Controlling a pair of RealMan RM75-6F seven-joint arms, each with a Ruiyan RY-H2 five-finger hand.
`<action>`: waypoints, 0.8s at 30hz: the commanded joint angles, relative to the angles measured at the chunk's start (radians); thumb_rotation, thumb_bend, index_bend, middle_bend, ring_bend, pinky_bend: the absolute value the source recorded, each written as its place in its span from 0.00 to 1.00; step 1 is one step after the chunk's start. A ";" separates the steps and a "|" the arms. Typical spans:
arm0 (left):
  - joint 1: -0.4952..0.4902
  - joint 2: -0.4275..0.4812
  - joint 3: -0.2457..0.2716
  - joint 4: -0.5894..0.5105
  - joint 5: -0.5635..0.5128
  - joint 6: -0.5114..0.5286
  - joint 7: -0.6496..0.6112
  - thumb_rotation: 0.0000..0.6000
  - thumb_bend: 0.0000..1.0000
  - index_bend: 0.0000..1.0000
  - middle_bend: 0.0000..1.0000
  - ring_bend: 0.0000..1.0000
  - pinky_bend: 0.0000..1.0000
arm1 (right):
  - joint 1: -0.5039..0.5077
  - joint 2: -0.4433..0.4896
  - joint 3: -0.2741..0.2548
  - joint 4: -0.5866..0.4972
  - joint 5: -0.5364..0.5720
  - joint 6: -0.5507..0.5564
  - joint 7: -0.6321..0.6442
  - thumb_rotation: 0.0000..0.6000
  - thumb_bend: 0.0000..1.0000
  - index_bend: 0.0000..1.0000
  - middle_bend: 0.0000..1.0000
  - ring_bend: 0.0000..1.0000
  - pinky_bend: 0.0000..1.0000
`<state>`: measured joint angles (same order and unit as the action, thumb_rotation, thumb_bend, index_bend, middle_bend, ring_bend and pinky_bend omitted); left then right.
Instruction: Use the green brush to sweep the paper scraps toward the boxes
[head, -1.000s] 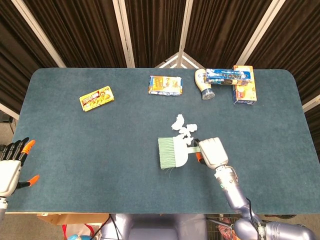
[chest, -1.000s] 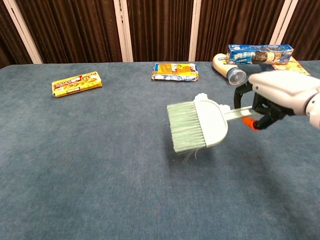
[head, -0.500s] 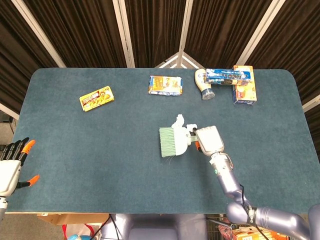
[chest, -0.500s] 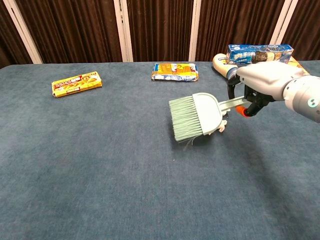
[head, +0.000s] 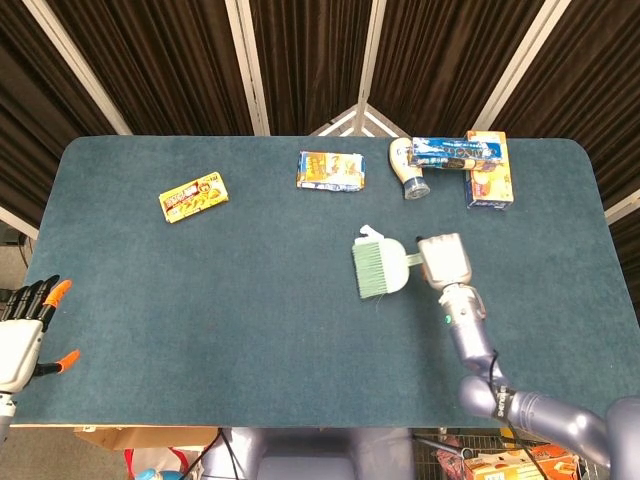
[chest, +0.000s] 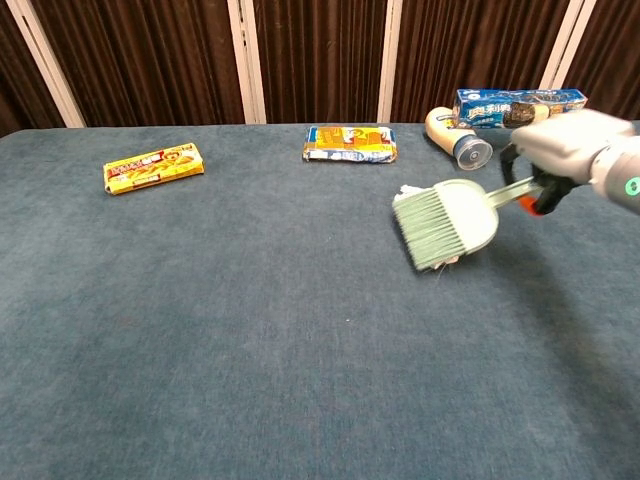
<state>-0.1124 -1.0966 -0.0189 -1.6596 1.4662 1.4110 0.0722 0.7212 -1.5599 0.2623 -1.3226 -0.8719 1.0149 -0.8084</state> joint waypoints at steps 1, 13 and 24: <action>0.001 0.001 0.001 -0.001 0.004 0.004 0.000 1.00 0.05 0.00 0.00 0.00 0.00 | -0.008 0.051 0.002 0.009 0.025 0.024 -0.031 1.00 0.60 0.77 0.97 1.00 1.00; 0.003 -0.003 -0.001 -0.001 0.007 0.014 0.008 1.00 0.05 0.00 0.00 0.00 0.00 | -0.042 0.273 0.033 -0.117 0.046 0.098 -0.050 1.00 0.60 0.78 0.97 1.00 1.00; 0.000 -0.009 -0.002 -0.002 0.008 0.011 0.023 1.00 0.05 0.00 0.00 0.00 0.00 | -0.006 0.282 0.016 -0.374 -0.041 0.124 -0.054 1.00 0.60 0.78 0.97 1.00 1.00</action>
<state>-0.1125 -1.1052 -0.0204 -1.6615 1.4746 1.4221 0.0948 0.7012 -1.2627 0.2882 -1.6623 -0.8919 1.1325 -0.8543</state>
